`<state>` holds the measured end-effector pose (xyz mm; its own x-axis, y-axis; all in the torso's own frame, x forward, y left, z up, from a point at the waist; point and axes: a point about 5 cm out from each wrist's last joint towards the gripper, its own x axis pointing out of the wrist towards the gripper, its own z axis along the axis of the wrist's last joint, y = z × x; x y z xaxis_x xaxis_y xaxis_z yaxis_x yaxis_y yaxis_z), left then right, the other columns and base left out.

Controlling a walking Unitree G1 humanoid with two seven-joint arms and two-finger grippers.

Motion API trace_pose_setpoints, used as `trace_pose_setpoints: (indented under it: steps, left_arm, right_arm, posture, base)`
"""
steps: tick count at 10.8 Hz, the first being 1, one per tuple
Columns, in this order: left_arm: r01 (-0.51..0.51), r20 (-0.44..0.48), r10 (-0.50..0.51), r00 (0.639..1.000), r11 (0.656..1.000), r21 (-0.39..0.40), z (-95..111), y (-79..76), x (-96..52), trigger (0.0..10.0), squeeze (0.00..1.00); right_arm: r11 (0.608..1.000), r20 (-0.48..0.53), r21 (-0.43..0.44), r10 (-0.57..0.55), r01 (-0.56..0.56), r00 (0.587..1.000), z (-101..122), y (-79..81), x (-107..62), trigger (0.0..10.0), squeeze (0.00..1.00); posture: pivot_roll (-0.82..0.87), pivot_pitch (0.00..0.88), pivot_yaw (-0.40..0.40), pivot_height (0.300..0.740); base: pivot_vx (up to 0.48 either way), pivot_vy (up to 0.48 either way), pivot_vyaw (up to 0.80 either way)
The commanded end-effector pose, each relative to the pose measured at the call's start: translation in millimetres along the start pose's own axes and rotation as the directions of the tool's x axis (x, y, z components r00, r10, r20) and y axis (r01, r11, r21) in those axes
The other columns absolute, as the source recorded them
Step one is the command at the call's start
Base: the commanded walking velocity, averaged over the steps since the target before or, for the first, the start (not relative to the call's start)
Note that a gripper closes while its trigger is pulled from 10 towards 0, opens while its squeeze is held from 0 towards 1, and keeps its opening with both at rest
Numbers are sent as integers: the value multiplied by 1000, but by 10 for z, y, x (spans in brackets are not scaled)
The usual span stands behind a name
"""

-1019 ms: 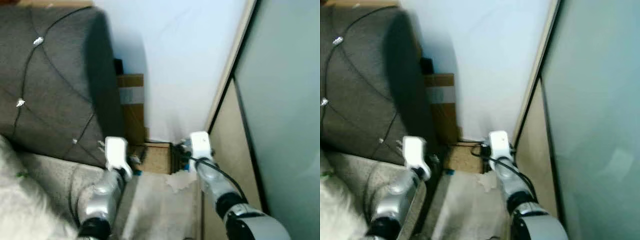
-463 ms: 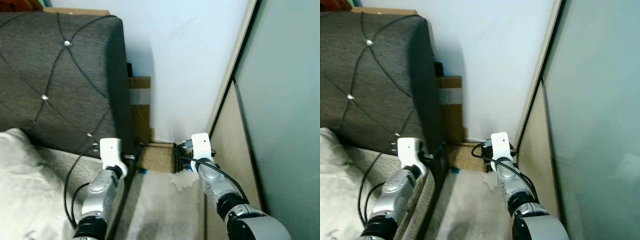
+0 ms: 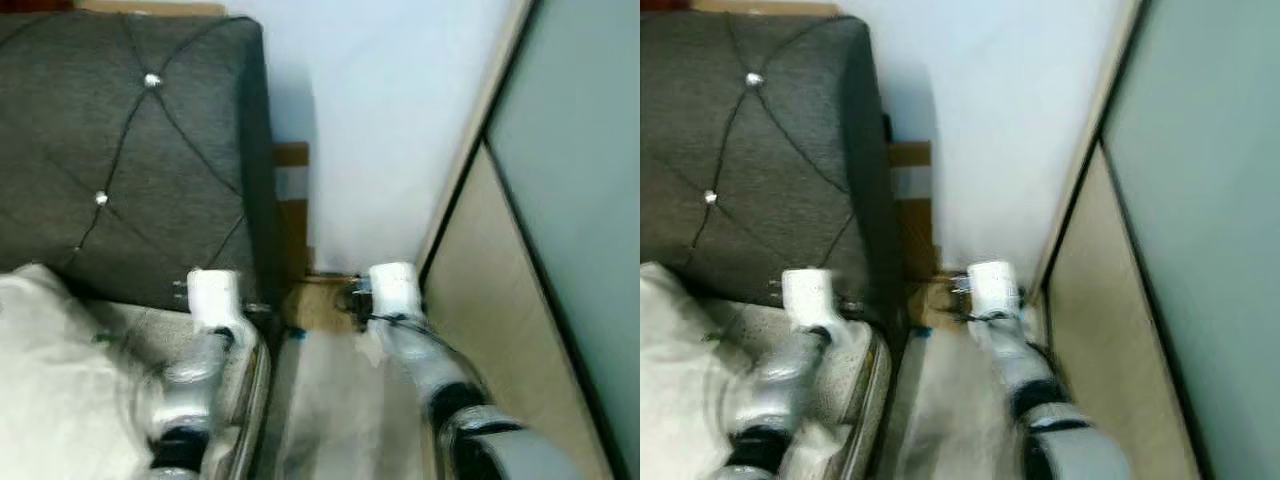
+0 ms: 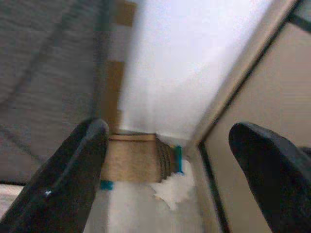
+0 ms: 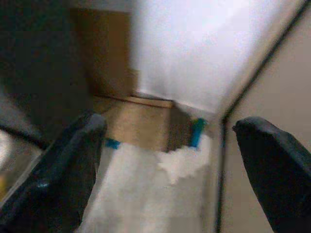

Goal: Clean up the room

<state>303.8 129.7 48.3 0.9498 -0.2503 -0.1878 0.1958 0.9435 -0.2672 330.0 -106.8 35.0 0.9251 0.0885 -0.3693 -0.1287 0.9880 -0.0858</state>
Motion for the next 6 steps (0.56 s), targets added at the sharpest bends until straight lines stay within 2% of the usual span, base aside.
trace_pose_setpoints:
  steps: [1,2,3,4,5,6]
  left_arm:
    - [-25,4,25,1000,1000,12,50,79,6,10000,0]
    - [-30,17,30,999,999,23,64,76,4,10000,0]
    - [-26,23,24,999,992,121,93,44,1,10000,0]
    - [-6,37,-1,999,983,183,137,8,-10,10000,0]
    - [-50,37,45,998,984,170,133,63,-41,10000,0]
    - [-80,34,76,997,984,157,141,134,-131,10000,0]
  right_arm:
    - [1000,53,20,-9,8,999,120,33,21,10000,0]
    - [999,93,13,-35,34,995,179,-19,24,10000,0]
    - [998,114,26,-65,63,991,221,-89,27,10000,0]
    - [998,132,38,-54,50,990,263,-123,31,10000,0]
    - [999,136,31,-41,38,990,267,-144,28,10000,0]
    - [1000,155,16,-25,23,988,295,-203,19,10000,0]
  posture:
    - [-71,0,-30,740]
    - [-69,0,-33,740]
    - [-68,0,-33,740]
    - [-65,0,-33,740]
    - [-59,0,-36,740]
    - [-49,0,-41,740]
  base:
    - [0,0,0]
    - [0,0,0]
    - [0,0,0]
    - [0,0,0]
    - [0,0,0]
    - [0,0,0]
